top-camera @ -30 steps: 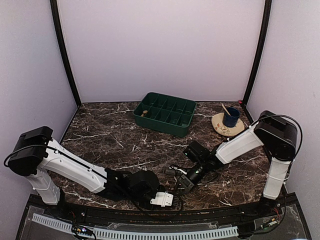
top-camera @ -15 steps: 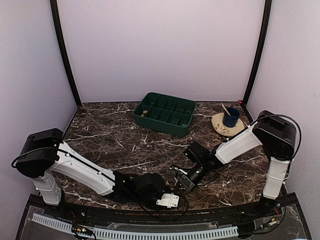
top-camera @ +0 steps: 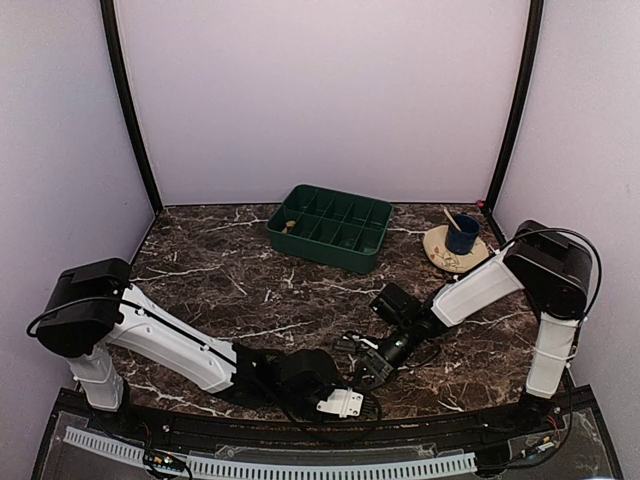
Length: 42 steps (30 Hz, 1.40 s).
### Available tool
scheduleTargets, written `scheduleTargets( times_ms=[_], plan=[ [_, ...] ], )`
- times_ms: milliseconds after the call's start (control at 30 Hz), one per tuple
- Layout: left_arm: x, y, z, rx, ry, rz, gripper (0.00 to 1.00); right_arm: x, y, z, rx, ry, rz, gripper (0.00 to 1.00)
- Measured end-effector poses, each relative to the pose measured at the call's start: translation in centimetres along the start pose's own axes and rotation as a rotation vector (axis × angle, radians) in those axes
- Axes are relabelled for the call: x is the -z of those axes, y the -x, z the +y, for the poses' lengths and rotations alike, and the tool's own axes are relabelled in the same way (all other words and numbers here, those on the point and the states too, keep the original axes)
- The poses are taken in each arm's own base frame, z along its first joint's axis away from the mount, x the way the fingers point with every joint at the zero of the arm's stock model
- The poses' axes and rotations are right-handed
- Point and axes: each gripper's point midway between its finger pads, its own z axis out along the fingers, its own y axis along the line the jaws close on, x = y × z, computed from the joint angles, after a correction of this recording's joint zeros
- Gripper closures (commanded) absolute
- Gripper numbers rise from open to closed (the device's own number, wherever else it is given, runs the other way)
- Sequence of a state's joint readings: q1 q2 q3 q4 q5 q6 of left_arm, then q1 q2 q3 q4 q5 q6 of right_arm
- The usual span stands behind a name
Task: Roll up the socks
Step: Pick up the sock from the center of the board.
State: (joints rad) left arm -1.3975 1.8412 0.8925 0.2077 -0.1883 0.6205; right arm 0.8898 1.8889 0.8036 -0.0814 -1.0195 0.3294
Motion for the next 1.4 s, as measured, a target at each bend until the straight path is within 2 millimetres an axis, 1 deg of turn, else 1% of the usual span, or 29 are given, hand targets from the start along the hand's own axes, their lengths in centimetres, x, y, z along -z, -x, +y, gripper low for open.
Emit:
scheduleTargets(
  times_ms=[67, 200, 533, 667, 1067, 1300, 1400],
  plan=[
    [-0.1, 0.0, 0.0, 0.000, -0.001, 0.001, 1.00, 0.0, -0.1, 0.0, -0.005, 0.002, 0.001, 0.83],
    [-0.1, 0.1, 0.0, 0.001, 0.000, 0.000, 1.00, 0.0, -0.1, 0.0, -0.012, 0.004, 0.002, 0.76],
    [-0.3, 0.3, 0.4, 0.041, -0.029, -0.002, 1.00, 0.5, -0.4, 0.0, -0.010, -0.008, -0.012, 0.70],
    [-0.6, 0.5, 0.9, 0.081, -0.063, -0.010, 1.00, 1.4, -0.4, -0.5, -0.016, -0.045, -0.046, 0.68],
    [-1.1, 1.0, 1.2, 0.206, -0.205, 0.000, 1.00, 5.3, -0.4, -2.6, -0.097, -0.165, -0.197, 0.64],
    [-0.9, 0.6, 1.5, 0.313, -0.290, -0.009, 1.00, 7.1, 0.7, -3.6, -0.105, -0.260, -0.281, 0.63],
    [-0.8, 0.2, 2.0, 0.377, -0.319, -0.023, 1.00, 7.7, 1.1, -4.0, -0.106, -0.296, -0.309, 0.63]
  ],
)
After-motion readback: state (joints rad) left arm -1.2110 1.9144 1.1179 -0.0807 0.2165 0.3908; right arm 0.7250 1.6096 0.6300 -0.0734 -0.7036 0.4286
